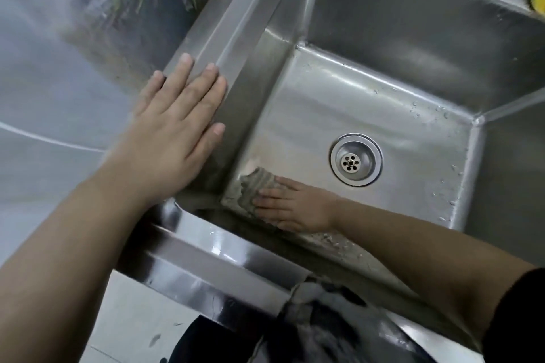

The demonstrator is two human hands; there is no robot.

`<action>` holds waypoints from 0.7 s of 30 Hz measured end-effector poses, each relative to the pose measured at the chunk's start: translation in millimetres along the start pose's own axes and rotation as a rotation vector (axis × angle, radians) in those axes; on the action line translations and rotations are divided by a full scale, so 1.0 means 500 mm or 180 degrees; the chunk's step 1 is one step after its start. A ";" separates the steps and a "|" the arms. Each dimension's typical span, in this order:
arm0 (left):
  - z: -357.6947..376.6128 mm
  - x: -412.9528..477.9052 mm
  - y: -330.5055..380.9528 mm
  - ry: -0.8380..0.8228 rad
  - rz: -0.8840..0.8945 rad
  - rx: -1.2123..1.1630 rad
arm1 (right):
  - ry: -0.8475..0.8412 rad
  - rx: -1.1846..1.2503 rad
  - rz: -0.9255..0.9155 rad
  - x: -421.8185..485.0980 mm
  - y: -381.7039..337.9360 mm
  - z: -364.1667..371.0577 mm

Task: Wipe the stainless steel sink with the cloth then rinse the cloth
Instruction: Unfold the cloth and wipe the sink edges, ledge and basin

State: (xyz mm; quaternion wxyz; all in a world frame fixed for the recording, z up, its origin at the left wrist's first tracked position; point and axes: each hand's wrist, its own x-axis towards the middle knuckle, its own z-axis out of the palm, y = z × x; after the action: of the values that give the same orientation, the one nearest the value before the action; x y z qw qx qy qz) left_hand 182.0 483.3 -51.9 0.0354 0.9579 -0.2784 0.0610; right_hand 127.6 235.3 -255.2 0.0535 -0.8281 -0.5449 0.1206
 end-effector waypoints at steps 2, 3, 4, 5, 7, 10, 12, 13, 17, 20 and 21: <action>0.005 0.003 -0.003 0.0021 0.0010 0.0031 | 0.0053 -0.0204 0.0265 -0.035 0.058 -0.006; 0.008 0.003 -0.004 0.0037 0.0027 0.0059 | 0.0185 -0.0257 0.0642 -0.039 0.085 -0.011; 0.010 0.002 -0.005 0.0040 0.0042 0.0082 | 0.0321 -0.0254 0.1102 -0.033 0.101 -0.018; 0.010 0.002 -0.005 0.0032 0.0045 0.0092 | 0.0391 -0.0200 0.1548 -0.014 0.099 -0.027; 0.007 0.004 -0.005 -0.0025 0.0009 0.0039 | 0.0557 -0.0134 0.1954 0.048 0.062 -0.020; -0.011 -0.015 0.005 -0.0148 -0.0066 -0.0109 | 0.0374 0.0049 0.1161 0.087 -0.031 -0.012; -0.027 -0.052 0.017 -0.0247 -0.0156 -0.0179 | 0.0124 0.0129 0.0458 0.039 -0.053 -0.005; -0.034 -0.075 0.025 -0.0306 -0.0209 -0.0208 | 0.0001 0.0113 0.0216 0.002 -0.047 -0.006; -0.040 -0.140 0.055 -0.0501 -0.0321 -0.0350 | -0.0355 -0.0206 0.0229 -0.139 0.044 -0.005; -0.029 -0.143 0.062 -0.0559 -0.0394 -0.0446 | -0.0393 -0.0172 0.1242 -0.129 0.055 -0.018; -0.026 -0.144 0.061 -0.0578 -0.0394 -0.0452 | -0.0402 -0.0075 0.1395 -0.109 0.036 -0.017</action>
State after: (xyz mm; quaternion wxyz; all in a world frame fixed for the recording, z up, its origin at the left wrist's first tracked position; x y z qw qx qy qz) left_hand 104.2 497.0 -47.9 0.0815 0.9699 -0.2243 -0.0481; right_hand 125.3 178.5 -243.4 -0.0179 -0.9180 -0.3557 0.1747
